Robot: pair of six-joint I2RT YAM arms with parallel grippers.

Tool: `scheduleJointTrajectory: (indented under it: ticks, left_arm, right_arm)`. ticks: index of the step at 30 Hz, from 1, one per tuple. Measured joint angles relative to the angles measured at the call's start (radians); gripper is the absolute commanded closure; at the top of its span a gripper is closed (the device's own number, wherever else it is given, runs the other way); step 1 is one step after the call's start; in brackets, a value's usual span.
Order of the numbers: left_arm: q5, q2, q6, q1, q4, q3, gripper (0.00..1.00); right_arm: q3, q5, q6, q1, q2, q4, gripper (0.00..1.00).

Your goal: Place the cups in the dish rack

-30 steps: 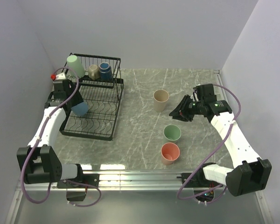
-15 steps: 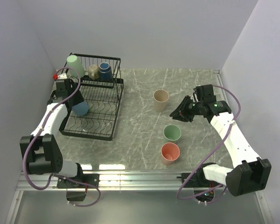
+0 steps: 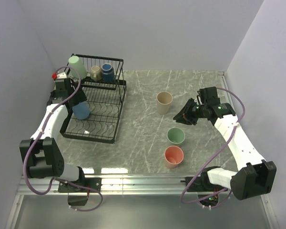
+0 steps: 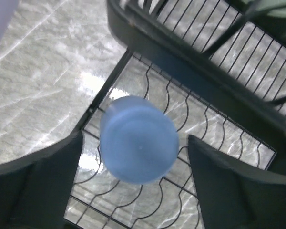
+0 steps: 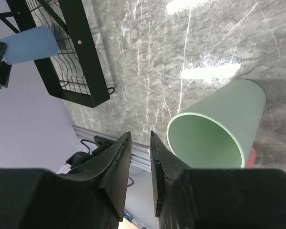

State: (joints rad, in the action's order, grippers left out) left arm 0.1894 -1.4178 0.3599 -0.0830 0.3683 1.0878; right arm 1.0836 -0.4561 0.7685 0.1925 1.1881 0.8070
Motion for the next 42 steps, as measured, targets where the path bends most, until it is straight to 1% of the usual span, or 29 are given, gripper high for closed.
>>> scheduleJointTrajectory:
  ticks: [8,18,20,21,23,24,27,31,33,42]
  left_arm:
    - [0.018,0.024,0.003,0.000,0.021,0.065,0.01]
    - [0.018,0.161,0.043,0.000,0.090,0.087,0.01]
    - [0.007,0.193,0.074,0.000,0.108,0.085,0.01]
    - [-0.002,0.208,0.092,0.000,0.111,0.077,0.01]
    - [-0.031,0.253,0.133,0.000,0.120,0.048,0.01]
    - [-0.043,0.276,0.148,0.000,0.126,0.031,0.01]
    - [-0.064,0.336,0.188,0.000,0.183,0.011,0.00]
    - [-0.071,0.377,0.220,0.004,0.229,0.011,0.01]
    - [-0.079,0.390,0.237,0.007,0.252,0.011,0.01]
    - [-0.117,0.421,0.284,0.033,0.318,0.012,0.01]
  right_arm:
    - [-0.013,0.000,-0.001,0.002,0.000,-0.007,0.70]
    - [0.009,-0.001,-0.009,0.002,0.022,-0.007,0.70]
    - [0.048,0.000,-0.012,0.002,0.059,-0.005,0.68]
    - [0.076,0.000,-0.016,0.002,0.084,-0.006,0.62]
    - [0.140,0.004,-0.027,0.002,0.135,-0.008,0.57]
    - [0.169,0.008,-0.033,0.002,0.158,-0.006,0.52]
    - [0.281,0.047,-0.061,0.002,0.248,0.005,0.46]
    - [0.436,0.129,-0.100,0.002,0.377,0.041,0.45]
    - [0.480,0.162,-0.113,0.002,0.427,0.048,0.46]
    - [0.596,0.267,-0.140,0.007,0.640,0.082,0.48]
